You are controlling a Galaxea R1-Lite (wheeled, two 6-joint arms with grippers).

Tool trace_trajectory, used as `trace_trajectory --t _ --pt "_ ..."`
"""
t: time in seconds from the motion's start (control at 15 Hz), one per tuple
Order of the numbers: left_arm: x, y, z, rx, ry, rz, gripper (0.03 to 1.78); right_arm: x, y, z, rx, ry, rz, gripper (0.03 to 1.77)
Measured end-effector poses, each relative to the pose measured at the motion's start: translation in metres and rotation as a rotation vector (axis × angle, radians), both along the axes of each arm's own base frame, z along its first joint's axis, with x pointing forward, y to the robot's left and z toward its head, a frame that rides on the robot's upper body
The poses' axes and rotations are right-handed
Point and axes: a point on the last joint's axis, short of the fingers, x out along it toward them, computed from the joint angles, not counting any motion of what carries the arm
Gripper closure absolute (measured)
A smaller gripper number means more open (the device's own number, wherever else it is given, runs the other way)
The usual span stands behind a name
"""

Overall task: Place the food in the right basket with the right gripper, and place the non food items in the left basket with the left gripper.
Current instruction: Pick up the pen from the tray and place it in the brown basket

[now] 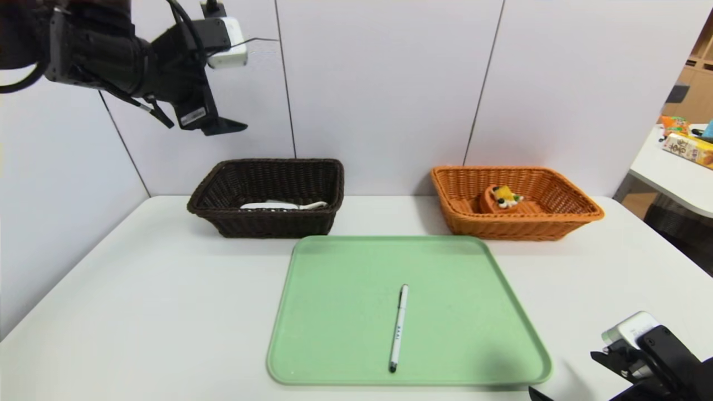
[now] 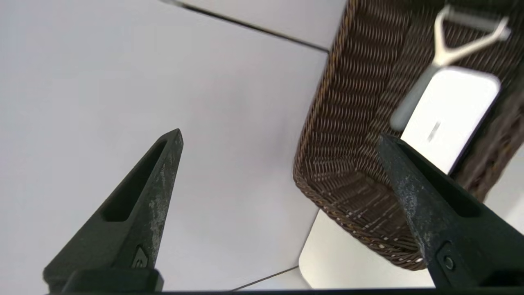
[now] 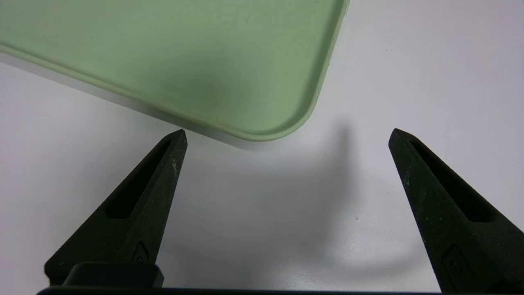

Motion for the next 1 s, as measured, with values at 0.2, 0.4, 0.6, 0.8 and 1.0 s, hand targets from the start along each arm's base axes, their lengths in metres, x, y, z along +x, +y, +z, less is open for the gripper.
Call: trace_trajectory --t 0.2,0.4,0.6,0.8,1.0 --pt "-0.039 -0.016 0.029 -0.158 -0.024 -0.037 0.12 -0.001 -0.001 0.002 0.006 -0.011 0.001 0.10" --pt "-0.080 -0.032 0.051 -0.320 -0.014 -0.097 0.12 -0.002 -0.002 0.003 0.008 -0.019 0.003 0.10" --pt "-0.119 -0.039 0.061 -0.472 0.100 -0.133 0.12 -0.003 -0.003 0.004 0.009 -0.025 0.004 0.10" --pt "-0.152 -0.037 0.058 -0.590 0.290 -0.101 0.12 -0.004 -0.004 0.004 0.009 -0.026 0.003 0.10" --pt "-0.179 -0.039 0.047 -0.683 0.490 -0.029 0.12 -0.005 -0.005 0.005 0.014 -0.032 0.002 0.10"
